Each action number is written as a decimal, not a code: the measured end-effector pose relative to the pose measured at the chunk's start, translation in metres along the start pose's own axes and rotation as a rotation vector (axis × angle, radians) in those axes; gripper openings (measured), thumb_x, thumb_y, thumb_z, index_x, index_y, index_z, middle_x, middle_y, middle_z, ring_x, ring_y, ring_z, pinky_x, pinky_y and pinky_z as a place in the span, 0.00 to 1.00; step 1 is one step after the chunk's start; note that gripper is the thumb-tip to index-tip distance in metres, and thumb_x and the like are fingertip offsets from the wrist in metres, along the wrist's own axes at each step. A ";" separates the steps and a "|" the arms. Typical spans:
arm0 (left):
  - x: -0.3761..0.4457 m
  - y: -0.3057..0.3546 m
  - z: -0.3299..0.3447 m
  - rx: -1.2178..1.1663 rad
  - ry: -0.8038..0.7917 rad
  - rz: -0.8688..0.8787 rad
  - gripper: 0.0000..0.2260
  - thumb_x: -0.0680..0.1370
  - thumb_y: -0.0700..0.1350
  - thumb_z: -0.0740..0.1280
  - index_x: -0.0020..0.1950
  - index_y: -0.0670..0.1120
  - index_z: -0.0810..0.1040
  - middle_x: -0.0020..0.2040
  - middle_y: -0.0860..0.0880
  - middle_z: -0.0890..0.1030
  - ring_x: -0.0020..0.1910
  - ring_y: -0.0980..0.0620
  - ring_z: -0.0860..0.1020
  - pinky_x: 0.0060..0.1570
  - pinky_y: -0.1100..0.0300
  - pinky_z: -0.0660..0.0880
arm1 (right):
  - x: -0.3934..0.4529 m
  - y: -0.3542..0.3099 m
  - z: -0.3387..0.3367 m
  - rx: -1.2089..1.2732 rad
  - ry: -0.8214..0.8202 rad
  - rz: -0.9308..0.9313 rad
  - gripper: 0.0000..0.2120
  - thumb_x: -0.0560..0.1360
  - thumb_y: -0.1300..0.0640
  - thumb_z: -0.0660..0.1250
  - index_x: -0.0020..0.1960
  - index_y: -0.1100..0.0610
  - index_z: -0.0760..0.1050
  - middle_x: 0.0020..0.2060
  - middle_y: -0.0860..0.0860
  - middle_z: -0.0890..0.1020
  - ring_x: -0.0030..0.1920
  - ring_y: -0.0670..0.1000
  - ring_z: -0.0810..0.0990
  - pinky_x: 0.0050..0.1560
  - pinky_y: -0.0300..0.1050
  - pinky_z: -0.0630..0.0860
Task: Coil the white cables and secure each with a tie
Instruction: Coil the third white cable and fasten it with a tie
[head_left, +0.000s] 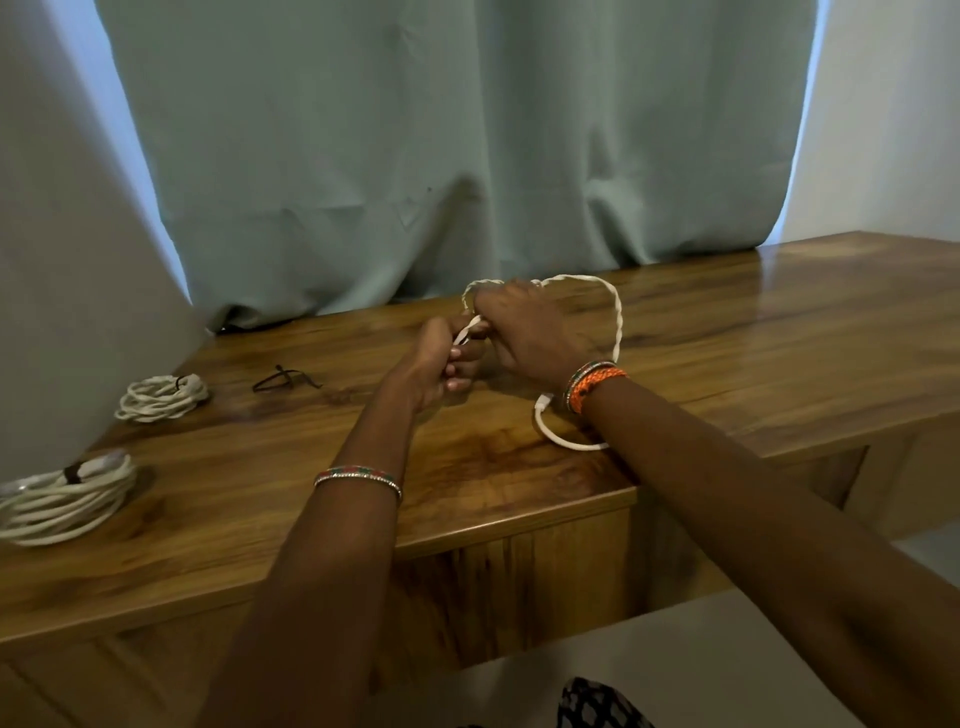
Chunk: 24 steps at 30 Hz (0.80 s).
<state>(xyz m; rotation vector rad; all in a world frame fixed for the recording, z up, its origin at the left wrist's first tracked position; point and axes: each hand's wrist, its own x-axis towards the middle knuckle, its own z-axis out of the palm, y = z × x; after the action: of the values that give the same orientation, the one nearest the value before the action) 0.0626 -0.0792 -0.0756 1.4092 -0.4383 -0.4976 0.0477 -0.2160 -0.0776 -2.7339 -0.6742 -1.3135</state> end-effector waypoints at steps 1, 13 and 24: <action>0.000 0.000 -0.002 0.039 0.017 -0.011 0.17 0.80 0.43 0.45 0.33 0.47 0.63 0.18 0.54 0.59 0.15 0.59 0.54 0.21 0.71 0.48 | 0.001 -0.001 0.002 0.031 -0.024 0.003 0.08 0.69 0.57 0.59 0.42 0.60 0.73 0.37 0.58 0.77 0.38 0.59 0.75 0.42 0.49 0.66; -0.016 0.009 -0.012 0.095 -0.151 -0.115 0.20 0.81 0.55 0.51 0.32 0.49 0.66 0.18 0.55 0.58 0.14 0.60 0.54 0.20 0.73 0.49 | -0.012 0.015 0.001 0.178 0.062 0.079 0.19 0.75 0.45 0.57 0.40 0.61 0.70 0.39 0.57 0.75 0.40 0.54 0.71 0.42 0.40 0.59; -0.011 0.013 -0.027 -0.478 0.186 0.260 0.22 0.82 0.50 0.50 0.27 0.50 0.63 0.15 0.53 0.57 0.12 0.59 0.54 0.16 0.74 0.49 | -0.022 0.062 -0.019 -0.226 -0.344 0.211 0.26 0.71 0.50 0.67 0.68 0.53 0.67 0.60 0.58 0.73 0.60 0.60 0.71 0.60 0.53 0.68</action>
<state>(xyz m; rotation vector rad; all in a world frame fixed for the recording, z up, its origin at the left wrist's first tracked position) 0.0698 -0.0491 -0.0659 0.9105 -0.3185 -0.2334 0.0467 -0.2843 -0.0724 -3.1453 -0.2461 -0.9366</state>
